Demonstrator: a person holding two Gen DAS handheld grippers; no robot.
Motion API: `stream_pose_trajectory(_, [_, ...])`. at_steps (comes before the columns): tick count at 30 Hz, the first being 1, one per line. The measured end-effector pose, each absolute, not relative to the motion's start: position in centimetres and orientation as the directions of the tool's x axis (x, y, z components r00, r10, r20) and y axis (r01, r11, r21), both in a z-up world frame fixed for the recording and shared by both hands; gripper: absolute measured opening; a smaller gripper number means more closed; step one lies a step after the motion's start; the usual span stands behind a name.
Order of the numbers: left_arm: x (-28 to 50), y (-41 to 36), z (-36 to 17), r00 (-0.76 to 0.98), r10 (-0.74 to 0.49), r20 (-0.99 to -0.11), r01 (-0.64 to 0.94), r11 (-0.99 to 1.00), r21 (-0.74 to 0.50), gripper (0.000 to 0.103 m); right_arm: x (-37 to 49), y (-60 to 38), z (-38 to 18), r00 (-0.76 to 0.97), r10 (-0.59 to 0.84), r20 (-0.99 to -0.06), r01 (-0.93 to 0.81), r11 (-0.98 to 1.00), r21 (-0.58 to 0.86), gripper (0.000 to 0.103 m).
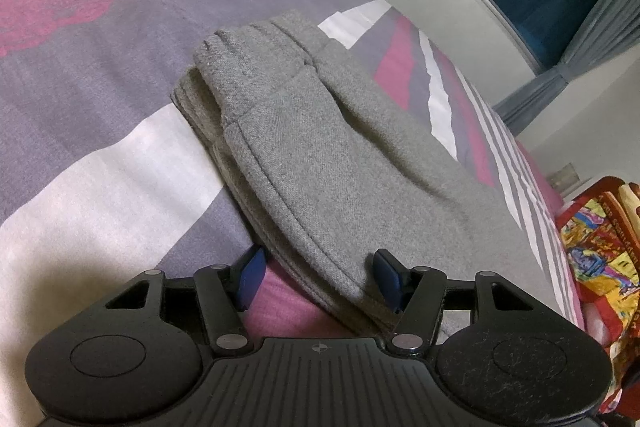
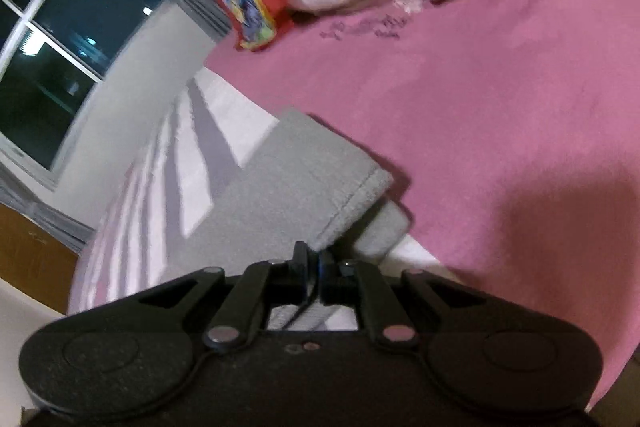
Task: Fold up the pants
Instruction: 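Open the right gripper and raise both tools off the pants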
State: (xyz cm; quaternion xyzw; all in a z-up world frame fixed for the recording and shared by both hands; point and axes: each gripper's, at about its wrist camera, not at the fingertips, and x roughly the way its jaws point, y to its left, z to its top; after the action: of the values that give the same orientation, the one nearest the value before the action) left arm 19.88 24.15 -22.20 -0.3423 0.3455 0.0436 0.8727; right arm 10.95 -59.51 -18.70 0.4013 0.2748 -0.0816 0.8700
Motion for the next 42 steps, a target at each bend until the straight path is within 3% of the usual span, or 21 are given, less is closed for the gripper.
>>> stream_pose_trajectory(9, [19.8, 24.1, -22.1, 0.757, -0.16, -0.634, -0.313, 0.763, -0.566, 0.06, 11.1, -59.3, -19.0, 0.821, 0.066, -0.568, 0.383, 0.673, 0.633, 0.006])
stream_pose_trajectory(11, [19.7, 24.1, -22.1, 0.757, -0.16, -0.633, -0.312, 0.763, -0.566, 0.06, 10.3, -59.6, -18.6, 0.835, 0.059, -0.547, 0.387, 0.643, 0.661, 0.017])
stream_pose_trajectory(13, [19.8, 24.0, -22.1, 0.757, -0.159, -0.634, -0.312, 0.765, -0.564, 0.06, 8.7, -60.0, -18.4, 0.861, 0.051, -0.506, 0.383, 0.59, 0.711, 0.036])
stream_pose_trajectory(14, [19.8, 23.9, -22.1, 0.757, -0.156, -0.635, -0.312, 0.767, -0.561, 0.06, 8.3, -60.2, -18.6, 0.862, 0.059, -0.503, 0.388, 0.562, 0.73, 0.036])
stream_pose_trajectory(18, [19.8, 23.7, -21.9, 0.752, -0.149, -0.642, -0.32, 0.769, -0.554, 0.06, 10.5, -61.0, -20.5, 0.819, 0.129, -0.558, 0.432, 0.5, 0.751, 0.031])
stream_pose_trajectory(19, [19.9, 23.6, -21.8, 0.751, -0.148, -0.644, -0.322, 0.769, -0.552, 0.06, 11.2, -61.0, -20.5, 0.819, 0.13, -0.559, 0.431, 0.504, 0.748, 0.027])
stream_pose_trajectory(21, [19.9, 23.6, -21.8, 0.75, -0.148, -0.645, -0.324, 0.768, -0.553, 0.06, 12.4, -60.6, -19.6, 0.814, 0.117, -0.568, 0.427, 0.543, 0.723, 0.009])
stream_pose_trajectory(24, [20.0, 23.6, -21.7, 0.748, -0.147, -0.647, -0.323, 0.771, -0.549, 0.06, 11.3, -59.1, -15.3, 0.904, 0.069, -0.423, 0.289, 0.63, 0.721, 0.008])
stream_pose_trajectory(26, [20.0, 23.5, -21.8, 0.751, -0.146, -0.644, -0.32, 0.773, -0.548, 0.06, 10.6, -58.1, -13.9, 0.922, 0.023, -0.387, 0.264, 0.693, 0.671, 0.008])
stream_pose_trajectory(27, [19.9, 23.5, -21.9, 0.752, -0.145, -0.643, -0.321, 0.771, -0.55, 0.06, 10.8, -58.0, -14.3, 0.912, -0.005, -0.41, 0.29, 0.714, 0.637, 0.01])
stream_pose_trajectory(28, [19.9, 23.5, -21.9, 0.752, -0.145, -0.643, -0.321, 0.77, -0.551, 0.06, 11.7, -58.3, -15.5, 0.872, -0.037, -0.487, 0.363, 0.718, 0.594, 0.019])
stream_pose_trajectory(29, [19.9, 23.5, -21.8, 0.751, -0.146, -0.644, -0.322, 0.77, -0.55, 0.06, 13.2, -59.1, -17.6, 0.766, -0.057, -0.641, 0.497, 0.685, 0.533, 0.029])
stream_pose_trajectory(30, [19.9, 23.5, -21.5, 0.744, -0.15, -0.651, -0.322, 0.774, -0.546, 0.06, 13.8, -59.9, -18.9, 0.712, -0.023, -0.702, 0.544, 0.651, 0.53, 0.027])
stream_pose_trajectory(32, [19.3, 24.2, -20.6, 0.734, -0.15, -0.663, -0.334, 0.77, -0.544, 0.06, 12.0, -60.0, -17.6, 0.774, -0.066, -0.63, 0.525, 0.623, 0.579, 0.029])
stream_pose_trajectory(34, [17.7, 24.8, -19.2, 0.744, -0.091, -0.661, -0.364, 0.775, -0.516, 0.06, 11.1, -58.4, -15.2, 0.818, -0.117, -0.563, 0.464, 0.711, 0.527, 0.029])
stream_pose_trajectory(37, [16.2, 24.3, -17.0, 0.789, -0.016, -0.614, -0.326, 0.837, -0.44, 0.06, 11.5, -55.1, -12.8, 0.864, -0.02, -0.502, 0.298, 0.825, 0.479, 0.029])
stream_pose_trajectory(39, [17.1, 22.9, -15.4, 0.822, -0.05, -0.568, -0.237, 0.877, -0.419, 0.06, 13.2, -51.5, -11.7, 0.863, 0.079, -0.5, 0.158, 0.896, 0.415, 0.029])
stream_pose_trajectory(42, [20.9, 19.7, -14.0, 0.815, -0.129, -0.565, -0.108, 0.924, -0.366, 0.06, 16.7, -44.5, -11.0, 0.818, 0.258, -0.514, -0.072, 0.933, 0.354, 0.029])
